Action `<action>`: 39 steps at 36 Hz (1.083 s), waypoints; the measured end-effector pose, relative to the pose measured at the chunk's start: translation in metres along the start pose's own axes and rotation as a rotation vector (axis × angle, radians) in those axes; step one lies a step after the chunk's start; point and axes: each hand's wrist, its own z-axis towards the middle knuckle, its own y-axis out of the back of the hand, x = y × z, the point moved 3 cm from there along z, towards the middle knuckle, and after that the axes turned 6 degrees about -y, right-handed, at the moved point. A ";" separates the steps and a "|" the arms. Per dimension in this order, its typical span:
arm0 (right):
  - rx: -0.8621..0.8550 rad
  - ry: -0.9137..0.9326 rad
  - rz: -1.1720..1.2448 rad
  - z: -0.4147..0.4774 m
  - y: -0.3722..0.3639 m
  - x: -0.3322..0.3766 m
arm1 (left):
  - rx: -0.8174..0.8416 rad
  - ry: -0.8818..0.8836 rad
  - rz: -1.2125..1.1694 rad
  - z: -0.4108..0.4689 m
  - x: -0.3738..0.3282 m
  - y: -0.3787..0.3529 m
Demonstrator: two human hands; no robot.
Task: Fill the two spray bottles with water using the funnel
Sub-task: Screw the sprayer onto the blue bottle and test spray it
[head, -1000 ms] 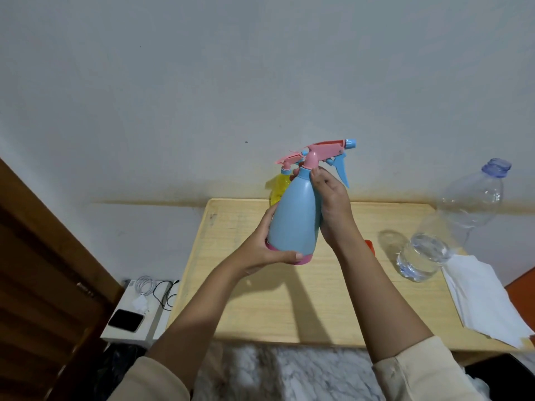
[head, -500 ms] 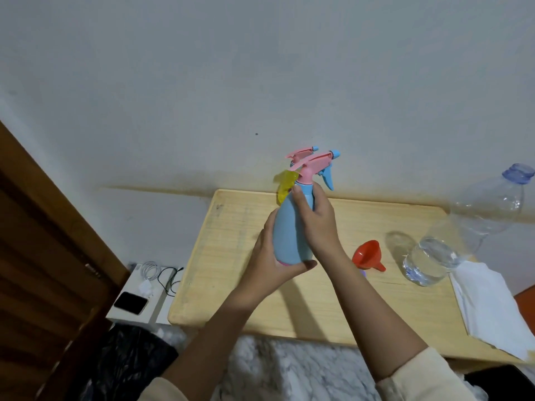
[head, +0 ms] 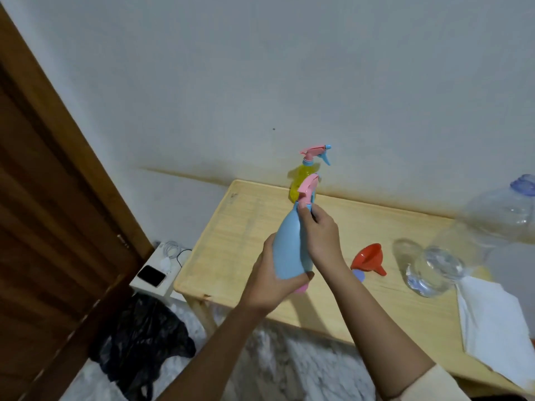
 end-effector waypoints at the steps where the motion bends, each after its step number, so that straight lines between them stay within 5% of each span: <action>1: -0.040 0.003 -0.040 0.000 0.002 -0.003 | -0.041 0.008 0.054 -0.003 0.003 -0.001; 4: -0.165 -0.013 -0.157 0.000 0.007 -0.007 | -0.117 0.010 0.216 -0.014 0.009 -0.005; 9: 0.000 -0.122 -0.007 0.010 -0.007 -0.005 | -0.104 -0.022 0.342 -0.032 0.005 -0.010; 22: 0.018 -0.239 -0.070 0.020 -0.048 -0.033 | 0.138 0.213 0.093 -0.022 0.039 0.049; 27: 0.103 -0.228 -0.216 0.015 -0.068 -0.046 | 0.029 0.189 0.275 0.001 0.042 0.084; 34: 0.151 -0.323 -0.189 0.006 -0.091 -0.066 | 0.341 0.333 0.636 0.024 0.075 0.102; 39: 0.217 -0.349 -0.219 0.004 -0.101 -0.067 | 0.348 0.371 0.679 0.032 0.092 0.106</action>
